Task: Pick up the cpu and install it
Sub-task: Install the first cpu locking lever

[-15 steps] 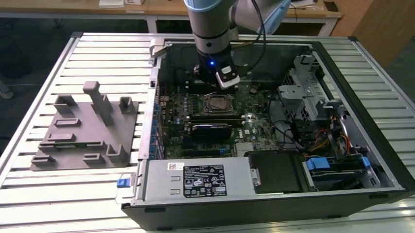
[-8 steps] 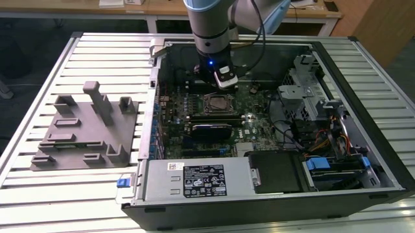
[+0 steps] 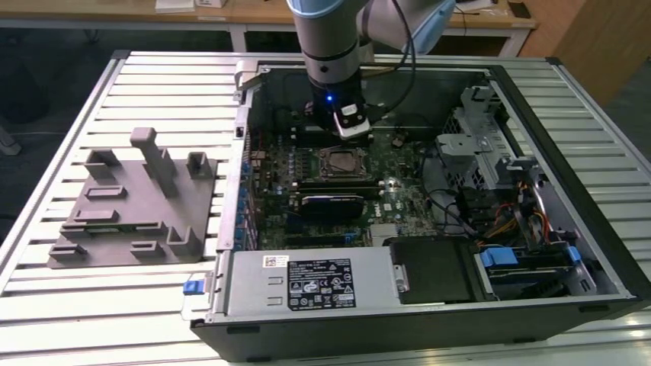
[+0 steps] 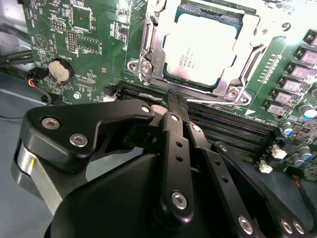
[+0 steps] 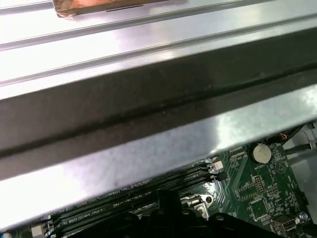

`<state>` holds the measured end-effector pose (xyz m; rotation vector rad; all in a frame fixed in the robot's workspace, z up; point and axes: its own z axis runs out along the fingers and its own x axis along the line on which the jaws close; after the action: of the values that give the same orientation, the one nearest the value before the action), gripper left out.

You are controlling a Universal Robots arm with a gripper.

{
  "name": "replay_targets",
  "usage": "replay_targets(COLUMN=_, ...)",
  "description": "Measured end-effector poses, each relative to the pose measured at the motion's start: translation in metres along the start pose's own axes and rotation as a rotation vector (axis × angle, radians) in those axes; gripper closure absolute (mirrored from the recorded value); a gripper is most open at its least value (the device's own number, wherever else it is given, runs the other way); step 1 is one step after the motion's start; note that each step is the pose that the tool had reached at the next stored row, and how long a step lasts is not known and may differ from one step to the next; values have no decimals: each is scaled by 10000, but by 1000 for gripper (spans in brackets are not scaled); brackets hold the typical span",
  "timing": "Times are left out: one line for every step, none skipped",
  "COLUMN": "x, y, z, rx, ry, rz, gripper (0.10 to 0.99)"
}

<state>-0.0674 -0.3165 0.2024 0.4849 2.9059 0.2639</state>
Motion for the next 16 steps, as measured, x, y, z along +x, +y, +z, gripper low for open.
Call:
replay_targets(x=2, y=5, z=3, rx=5, ry=-7, rz=35, gripper=980)
replay_targets(x=4, y=9, z=5, rx=9, ry=-14, rz=66, gripper=980)
replay_targets(x=6, y=13, z=7, rx=13, ry=-20, rz=93, gripper=980)
replay_targets(x=7, y=17, z=9, rx=17, ry=-24, rz=116, gripper=980)
replay_targets(x=8, y=19, z=10, rx=18, ry=-28, rz=132, gripper=980)
replay_targets(x=9, y=19, z=11, rx=20, ry=-29, rz=136, gripper=980)
replay_targets(x=9, y=19, z=11, rx=22, ry=-29, rz=138, gripper=980)
replay_targets(x=9, y=19, z=13, rx=22, ry=-29, rz=140, gripper=980)
replay_targets(x=9, y=19, z=16, rx=21, ry=-30, rz=141, gripper=980)
replay_targets(x=10, y=19, z=19, rx=20, ry=-30, rz=143, gripper=980)
replay_targets(x=10, y=18, z=23, rx=21, ry=-31, rz=144, gripper=980)
replay_targets(x=10, y=18, z=26, rx=23, ry=-30, rz=143, gripper=980)
replay_targets(x=10, y=17, z=29, rx=23, ry=-31, rz=143, gripper=980)
replay_targets(x=10, y=16, z=33, rx=23, ry=-30, rz=142, gripper=980)
replay_targets(x=10, y=16, z=37, rx=24, ry=-31, rz=142, gripper=980)
replay_targets(x=9, y=15, z=41, rx=24, ry=-31, rz=142, gripper=980)
